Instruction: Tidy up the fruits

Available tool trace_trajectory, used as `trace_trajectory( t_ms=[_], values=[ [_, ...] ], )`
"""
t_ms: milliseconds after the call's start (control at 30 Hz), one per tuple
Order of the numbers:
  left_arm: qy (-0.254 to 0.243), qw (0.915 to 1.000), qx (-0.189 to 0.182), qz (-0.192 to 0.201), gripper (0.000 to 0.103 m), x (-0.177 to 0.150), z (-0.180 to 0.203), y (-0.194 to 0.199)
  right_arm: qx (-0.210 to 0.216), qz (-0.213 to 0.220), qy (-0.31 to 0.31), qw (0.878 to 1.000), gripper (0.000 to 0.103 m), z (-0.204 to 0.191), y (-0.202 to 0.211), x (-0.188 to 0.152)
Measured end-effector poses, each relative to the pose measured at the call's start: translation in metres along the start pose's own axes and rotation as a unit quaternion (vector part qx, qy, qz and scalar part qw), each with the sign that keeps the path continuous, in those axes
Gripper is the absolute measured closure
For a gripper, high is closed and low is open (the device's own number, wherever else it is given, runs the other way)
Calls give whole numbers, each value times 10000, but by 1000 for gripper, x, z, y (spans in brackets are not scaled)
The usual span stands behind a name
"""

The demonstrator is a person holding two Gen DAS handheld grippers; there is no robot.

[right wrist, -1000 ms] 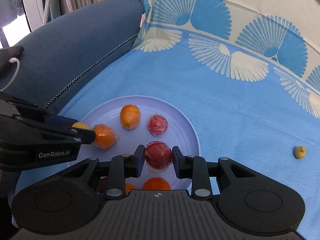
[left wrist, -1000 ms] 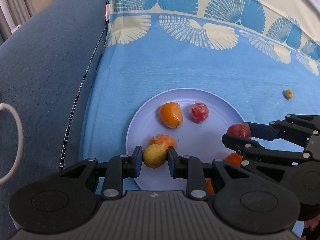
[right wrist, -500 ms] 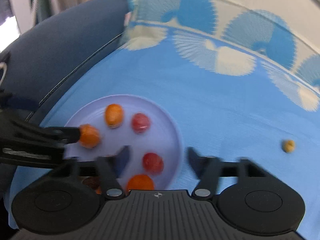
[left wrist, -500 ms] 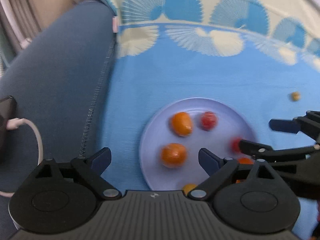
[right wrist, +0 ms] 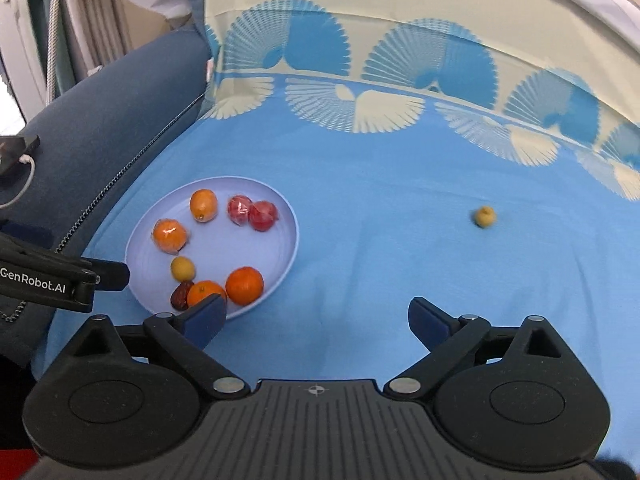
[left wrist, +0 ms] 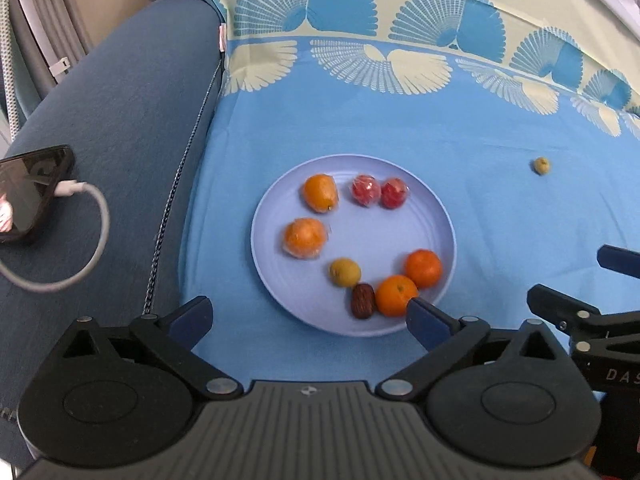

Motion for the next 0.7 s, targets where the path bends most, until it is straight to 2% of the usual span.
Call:
trace_trajectory(
  t_ms=[333,700],
  values=[
    [177,9993,217,235,0,-20,1,50,259,386,20,9989,2,-19,59,-20],
    [109,9983,416,395,0,-45,11,82,351,616,201,9973,1,-34,94,-36]
  ],
)
Point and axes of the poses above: each gripper's, at about its wrist camera, not at the fingertips, and y roughly against the way its jaws point, z to its right, x to its top, the point moved 8 cm from there along -y, roughly the way its jaws point, and after that the axes turned 4 degrees about -y, right-handed, at the moved point
